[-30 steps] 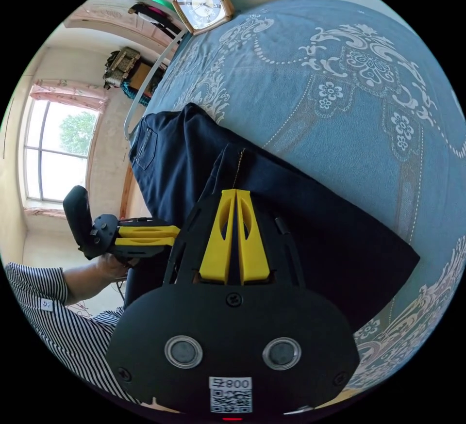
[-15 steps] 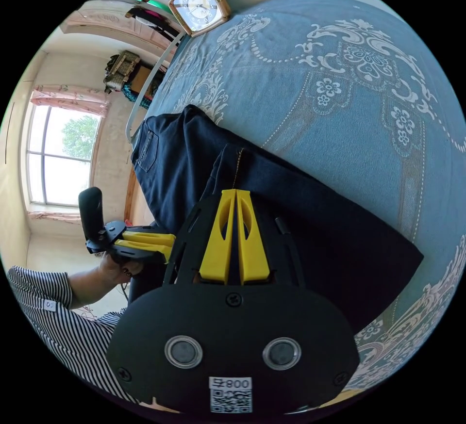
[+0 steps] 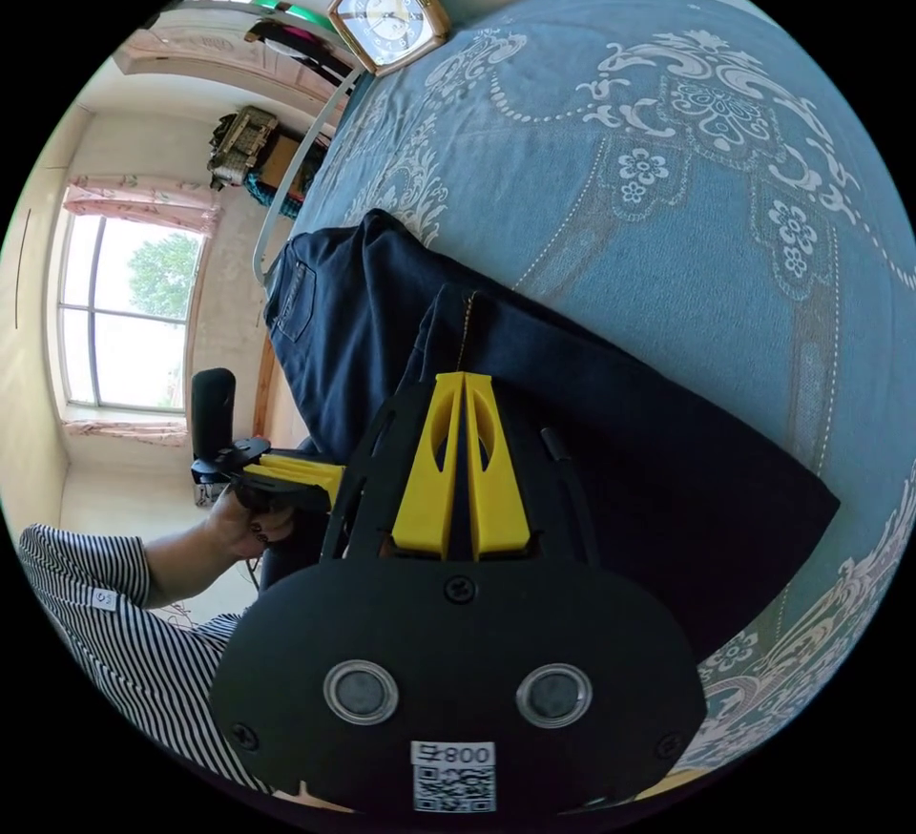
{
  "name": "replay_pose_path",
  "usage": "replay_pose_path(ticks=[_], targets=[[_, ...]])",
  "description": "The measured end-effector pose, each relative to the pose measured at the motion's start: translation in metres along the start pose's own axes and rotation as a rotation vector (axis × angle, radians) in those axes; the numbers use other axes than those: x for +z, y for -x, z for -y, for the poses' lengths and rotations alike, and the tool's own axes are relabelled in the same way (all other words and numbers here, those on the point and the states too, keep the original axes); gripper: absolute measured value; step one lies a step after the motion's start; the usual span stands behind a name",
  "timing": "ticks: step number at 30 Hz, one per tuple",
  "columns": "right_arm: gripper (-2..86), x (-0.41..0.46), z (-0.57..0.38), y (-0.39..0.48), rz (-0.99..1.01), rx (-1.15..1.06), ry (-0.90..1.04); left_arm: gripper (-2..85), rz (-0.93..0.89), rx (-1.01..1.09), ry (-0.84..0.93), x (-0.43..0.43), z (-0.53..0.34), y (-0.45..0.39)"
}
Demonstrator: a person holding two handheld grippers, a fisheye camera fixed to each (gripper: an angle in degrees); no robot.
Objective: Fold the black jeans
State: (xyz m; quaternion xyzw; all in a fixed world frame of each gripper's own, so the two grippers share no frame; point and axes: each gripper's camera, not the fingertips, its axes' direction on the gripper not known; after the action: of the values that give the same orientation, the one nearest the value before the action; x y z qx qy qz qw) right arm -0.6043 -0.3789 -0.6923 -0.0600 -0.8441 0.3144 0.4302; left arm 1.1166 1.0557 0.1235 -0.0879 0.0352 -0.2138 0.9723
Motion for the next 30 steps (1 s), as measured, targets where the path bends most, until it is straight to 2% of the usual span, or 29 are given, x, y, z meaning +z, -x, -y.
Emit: replay_pose_path(ticks=[6, 9, 13, 15, 18, 20, 22, 25, 27, 30], targets=[[0.1, -0.014, -0.023, 0.005, 0.042, -0.032, -0.025, 0.4, 0.006, 0.074, -0.077, -0.024, -0.016, -0.031], [0.1, -0.016, -0.034, 0.01, 0.034, -0.06, -0.03, 0.3, 0.061, 0.101, -0.094, -0.033, -0.025, -0.044], [0.1, 0.008, -0.042, 0.002, 0.012, -0.048, 0.04, 0.3, 0.169, 0.053, -0.016, -0.02, -0.032, -0.043], [0.1, 0.006, -0.049, -0.005, 0.035, -0.037, 0.032, 0.4, 0.152, 0.026, -0.026, -0.022, -0.034, -0.047], [0.1, -0.002, -0.064, -0.008, 0.035, -0.051, 0.036, 0.3, 0.189, 0.052, -0.012, -0.03, -0.038, -0.068], [0.1, -0.011, -0.073, -0.006, 0.027, -0.073, 0.004, 0.2, 0.295, 0.096, -0.053, -0.043, -0.043, -0.092], [0.1, -0.013, -0.081, -0.009, 0.002, -0.078, -0.003, 0.2, 0.317, 0.153, -0.082, -0.049, -0.045, -0.11], [0.1, -0.004, -0.088, -0.021, 0.0, -0.072, 0.022, 0.2, 0.328, 0.206, -0.036, -0.044, -0.043, -0.13], [0.1, -0.007, -0.096, -0.031, 0.03, -0.058, 0.025, 0.2, 0.412, 0.207, 0.035, -0.033, -0.042, -0.136], [0.2, -0.018, -0.114, -0.04, 0.025, -0.057, 0.027, 0.3, 0.409, 0.184, 0.038, -0.037, -0.043, -0.151]])
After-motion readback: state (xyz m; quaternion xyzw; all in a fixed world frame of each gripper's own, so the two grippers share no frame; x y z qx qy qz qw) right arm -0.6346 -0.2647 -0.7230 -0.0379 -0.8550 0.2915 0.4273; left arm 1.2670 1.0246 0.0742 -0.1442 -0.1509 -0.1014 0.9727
